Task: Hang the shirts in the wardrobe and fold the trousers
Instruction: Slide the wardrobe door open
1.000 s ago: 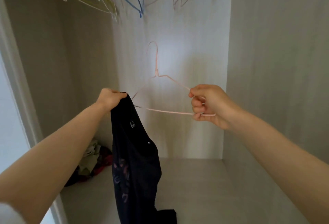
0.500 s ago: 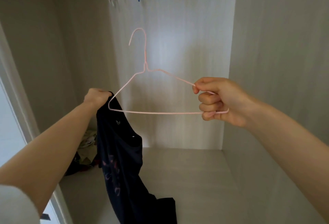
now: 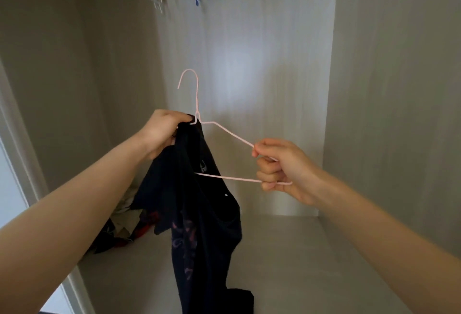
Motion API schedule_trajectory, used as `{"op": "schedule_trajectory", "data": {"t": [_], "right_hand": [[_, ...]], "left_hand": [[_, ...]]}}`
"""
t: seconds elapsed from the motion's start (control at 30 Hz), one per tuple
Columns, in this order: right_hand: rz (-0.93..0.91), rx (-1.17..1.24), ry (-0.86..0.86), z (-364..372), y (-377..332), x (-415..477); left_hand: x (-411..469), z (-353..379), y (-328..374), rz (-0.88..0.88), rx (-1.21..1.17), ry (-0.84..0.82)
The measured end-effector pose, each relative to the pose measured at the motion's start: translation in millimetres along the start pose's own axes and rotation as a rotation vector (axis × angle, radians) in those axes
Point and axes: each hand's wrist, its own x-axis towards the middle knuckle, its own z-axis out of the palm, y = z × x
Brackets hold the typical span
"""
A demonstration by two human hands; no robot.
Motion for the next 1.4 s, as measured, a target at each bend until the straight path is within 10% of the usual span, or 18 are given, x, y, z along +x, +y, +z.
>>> {"op": "schedule_trajectory", "data": {"t": [0.13,0.27,0.33,0.47,0.77,0.87,1.1,1.4], "right_hand": [[-0.088,0.09,-0.027,4,3,5],[-0.156,0.253,-0.032,-3,-4,10],[-0.165,0.292,-0.062,-8,-4,11],[-0.187,0.169,-0.04,-8,4,16],[-0.657,-0.847,0.627,-18,13,34],[-0.798,-0.818,0.463,1,16,29],[-0.389,-1.12,-0.094,28,54,37],[-0.545,-1.394,-0.062,-17,54,39]], "left_hand": [[-3,7,20,0.216,0.07,-0.096],[1,-4,31,0.763,0.936,0.063],[3,-11,36,0.842,1.001,0.138],[2,-11,40,0.713,0.67,-0.022],[4,-6,30,0.576,0.468,0.114],[4,-2,31,0.583,0.457,0.206],[0,8,37,0.586,0.406,0.221],[0,-34,21,0.507,0.415,0.232]]}}
